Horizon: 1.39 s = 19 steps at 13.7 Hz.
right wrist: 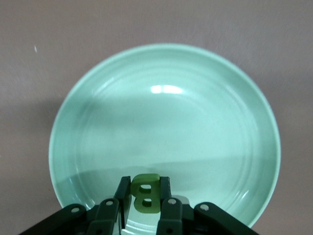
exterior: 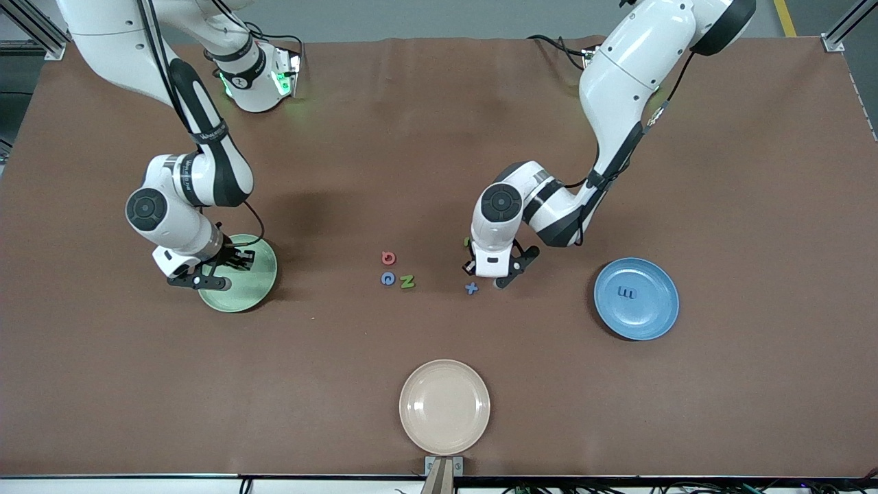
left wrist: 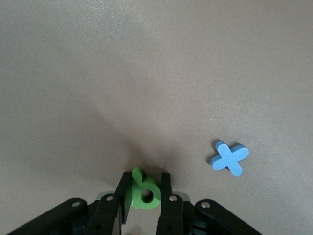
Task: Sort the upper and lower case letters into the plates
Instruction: 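Drop the b onto the blue plate while the right gripper grasps C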
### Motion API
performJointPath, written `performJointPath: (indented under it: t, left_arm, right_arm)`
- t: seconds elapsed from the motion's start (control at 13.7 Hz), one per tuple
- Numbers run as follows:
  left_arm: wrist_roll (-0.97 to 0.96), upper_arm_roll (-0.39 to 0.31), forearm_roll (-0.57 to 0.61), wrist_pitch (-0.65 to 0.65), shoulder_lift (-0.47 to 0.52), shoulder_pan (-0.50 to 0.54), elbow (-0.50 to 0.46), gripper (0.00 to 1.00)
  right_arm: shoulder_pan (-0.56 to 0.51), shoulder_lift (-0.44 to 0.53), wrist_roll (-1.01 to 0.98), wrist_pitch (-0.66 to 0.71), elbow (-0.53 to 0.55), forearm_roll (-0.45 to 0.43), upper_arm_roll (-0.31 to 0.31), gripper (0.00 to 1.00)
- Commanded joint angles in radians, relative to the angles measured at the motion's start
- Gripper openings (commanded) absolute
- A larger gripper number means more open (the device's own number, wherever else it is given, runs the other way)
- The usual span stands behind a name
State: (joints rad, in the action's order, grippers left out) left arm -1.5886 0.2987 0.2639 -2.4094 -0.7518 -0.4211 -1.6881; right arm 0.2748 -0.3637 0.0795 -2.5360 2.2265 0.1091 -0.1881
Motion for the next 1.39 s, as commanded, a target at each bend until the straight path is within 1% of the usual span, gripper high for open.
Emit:
performJointPath:
  t: [0.0, 0.07, 0.15, 0.22, 0.37, 0.44, 0.59, 0.66, 0.88, 1.02, 1.1, 1.17, 1.24, 1.32]
  left_arm:
    - [-0.001, -0.016, 0.028, -0.005, 0.060, 0.027, -0.025, 0.00]
    - [0.027, -0.022, 0.038, -0.002, 0.080, 0.062, -0.021, 0.00]
    - [0.089, -0.023, 0.067, 0.003, 0.109, 0.097, -0.022, 0.00]
    - [0.175, -0.016, 0.074, 0.036, 0.130, 0.149, -0.024, 0.00]
    - [0.293, -0.016, 0.077, 0.125, 0.167, 0.205, -0.021, 0.00]
    - [0.364, -0.016, 0.078, 0.162, 0.181, 0.250, -0.024, 0.00]
    - [0.514, -0.013, 0.078, 0.205, 0.209, 0.332, -0.051, 0.00]
    - [0.550, -0.013, 0.080, 0.202, 0.221, 0.364, -0.077, 0.00]
    - [0.649, -0.015, 0.080, 0.197, 0.213, 0.447, -0.085, 0.01]
    - [0.708, -0.013, 0.080, 0.164, 0.191, 0.507, -0.079, 0.03]
    - [0.713, -0.015, 0.081, 0.142, 0.174, 0.524, -0.073, 0.11]
    - [0.719, -0.022, 0.093, 0.124, 0.155, 0.525, -0.073, 0.31]
    - [0.725, -0.026, 0.128, 0.112, 0.151, 0.528, -0.073, 0.54]
    - [0.714, -0.024, 0.164, 0.111, 0.152, 0.538, -0.068, 0.88]
  right_arm:
    - [-0.012, 0.031, -0.012, -0.007, 0.041, -0.006, 0.015, 0.07]
    - [-0.014, 0.031, -0.012, -0.006, 0.041, -0.006, 0.015, 0.28]
    - [-0.014, 0.031, -0.012, -0.003, 0.041, -0.006, 0.015, 0.65]
    - [-0.014, 0.031, -0.010, -0.001, 0.041, -0.006, 0.015, 1.00]
    - [-0.012, 0.031, -0.004, 0.022, 0.033, 0.000, 0.015, 1.00]
    - [-0.008, 0.032, 0.008, 0.038, 0.022, 0.001, 0.015, 1.00]
    - [0.018, 0.034, 0.083, 0.060, -0.014, 0.003, 0.019, 1.00]
    - [0.046, 0.032, 0.138, 0.066, -0.037, 0.003, 0.021, 1.00]
    - [0.157, 0.022, 0.355, 0.066, -0.115, 0.003, 0.019, 1.00]
    - [0.214, -0.027, 0.481, 0.066, -0.189, 0.003, 0.019, 1.00]
    - [0.248, -0.059, 0.556, 0.066, -0.230, 0.003, 0.019, 1.00]
    - [0.273, -0.090, 0.618, 0.066, -0.270, 0.003, 0.021, 1.00]
    - [0.294, -0.127, 0.675, 0.068, -0.310, 0.003, 0.021, 1.00]
    - [0.322, -0.173, 0.739, 0.068, -0.356, 0.003, 0.021, 1.00]
